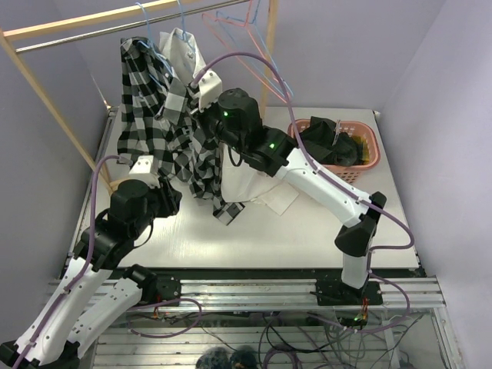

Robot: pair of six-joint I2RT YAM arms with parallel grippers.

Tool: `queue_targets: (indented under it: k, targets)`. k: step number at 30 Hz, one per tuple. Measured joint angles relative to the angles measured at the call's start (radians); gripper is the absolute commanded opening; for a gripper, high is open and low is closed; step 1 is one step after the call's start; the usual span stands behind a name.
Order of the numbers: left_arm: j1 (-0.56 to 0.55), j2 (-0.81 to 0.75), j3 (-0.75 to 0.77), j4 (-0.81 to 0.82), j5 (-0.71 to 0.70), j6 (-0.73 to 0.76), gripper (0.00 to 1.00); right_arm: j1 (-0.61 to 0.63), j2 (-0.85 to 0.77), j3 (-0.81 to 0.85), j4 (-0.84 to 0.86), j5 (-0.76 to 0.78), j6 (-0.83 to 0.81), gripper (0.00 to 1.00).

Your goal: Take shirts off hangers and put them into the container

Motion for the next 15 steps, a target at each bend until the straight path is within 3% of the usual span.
queue_targets:
  k: [15]
  targets:
    - [-0.008,-0.010,0.000,0.000,-0.007,-0.002,0.58,-0.002,-0.138,-0.174,0.221,-0.020,-0.001,0.00]
